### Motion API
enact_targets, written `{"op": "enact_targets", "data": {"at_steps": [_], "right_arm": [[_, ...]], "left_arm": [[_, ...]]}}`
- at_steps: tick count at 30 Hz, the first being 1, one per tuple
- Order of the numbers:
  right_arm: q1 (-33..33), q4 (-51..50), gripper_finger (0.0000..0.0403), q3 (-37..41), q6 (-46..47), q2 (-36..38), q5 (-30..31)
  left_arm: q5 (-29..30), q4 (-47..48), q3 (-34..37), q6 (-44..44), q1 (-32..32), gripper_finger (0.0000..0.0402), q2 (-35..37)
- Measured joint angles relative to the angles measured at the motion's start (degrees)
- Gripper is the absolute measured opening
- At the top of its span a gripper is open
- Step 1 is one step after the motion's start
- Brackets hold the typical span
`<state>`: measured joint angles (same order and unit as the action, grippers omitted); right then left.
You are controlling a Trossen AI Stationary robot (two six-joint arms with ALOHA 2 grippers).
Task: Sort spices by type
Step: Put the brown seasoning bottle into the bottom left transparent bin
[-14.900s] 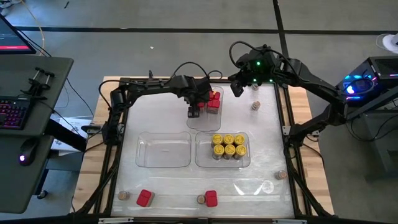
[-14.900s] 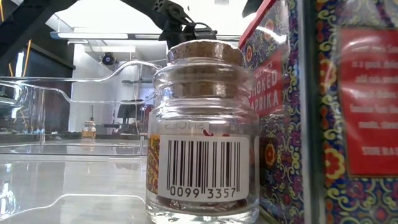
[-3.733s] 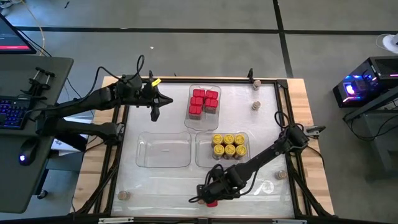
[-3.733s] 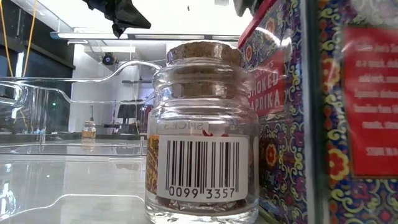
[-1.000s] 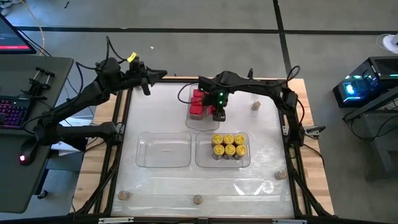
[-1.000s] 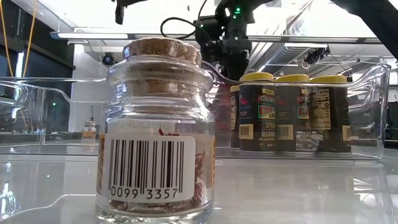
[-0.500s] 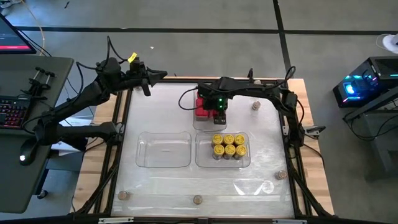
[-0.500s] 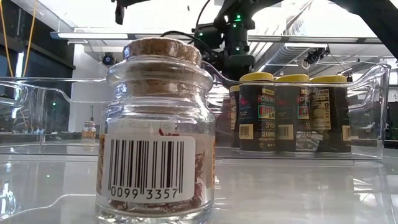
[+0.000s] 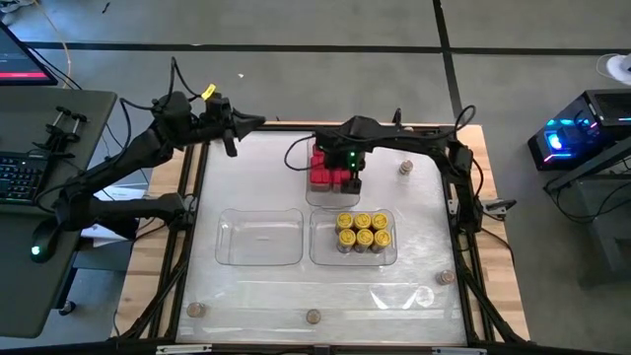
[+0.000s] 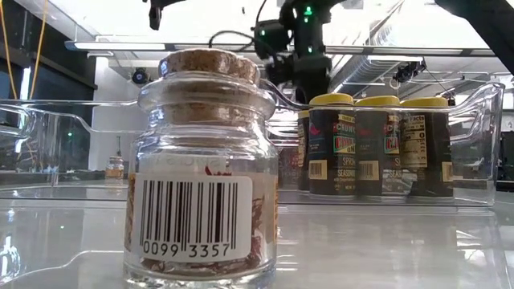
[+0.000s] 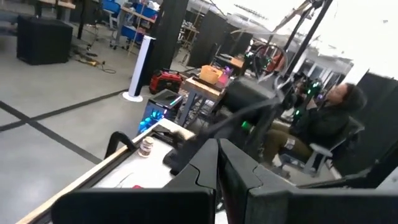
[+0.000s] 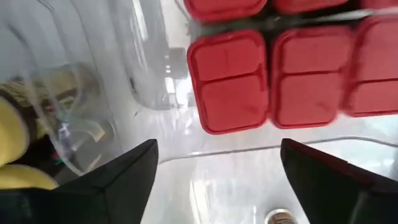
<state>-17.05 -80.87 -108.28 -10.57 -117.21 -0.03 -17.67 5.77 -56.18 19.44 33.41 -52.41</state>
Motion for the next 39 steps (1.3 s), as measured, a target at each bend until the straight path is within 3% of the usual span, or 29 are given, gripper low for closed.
{"op": "enact_targets", "data": {"at_steps": [7, 12, 15, 17, 23, 27, 33, 39], "right_arm": [[1.54, -1.71, 0.0245, -8.73, -1.33, 0.0, -0.21], [1.85, -3.48, 0.0124, -13.9, -1.3, 0.72, -0.2], [1.15, -3.6, 0.0043, -12.9, 0.31, 3.56, -0.8], [0.18, -3.3, 0.0011, -10.33, 0.62, 6.48, -1.36], [-2.51, 1.53, 0.0007, 2.63, 10.19, 19.37, -1.01], [-1.2, 11.26, 0.0005, 15.47, 22.13, 32.05, -1.09], [9.33, 25.89, 0.0002, 32.06, 49.9, 47.81, -1.69], [21.47, 33.36, 0.0004, 40.58, 71.17, 51.55, -2.5]], "left_arm": [[0.01, 13.16, 0.0, -4.8, 0.0, 0.0, 2.74], [0.23, 20.23, 0.0, -6.1, -0.1, 0.0, 6.53], [0.47, 21.06, 0.87, -3.68, -1.18, 0.0, 9.37], [1.84, 18.38, 4.33, -0.2, -3.86, 0.0, 11.61], [10.5, 16.35, 15.37, 5.5, -18.82, 0.0, 11.46], [10.56, 16.06, 12.98, -3.55, -25.27, 0.0, 7.0], [10.94, 15.68, 6.97, -22.52, -26.23, 0.0, 1.8], [11.01, 10.91, 6.1, -24.9, -24.63, 0.0, -1.18]]}}
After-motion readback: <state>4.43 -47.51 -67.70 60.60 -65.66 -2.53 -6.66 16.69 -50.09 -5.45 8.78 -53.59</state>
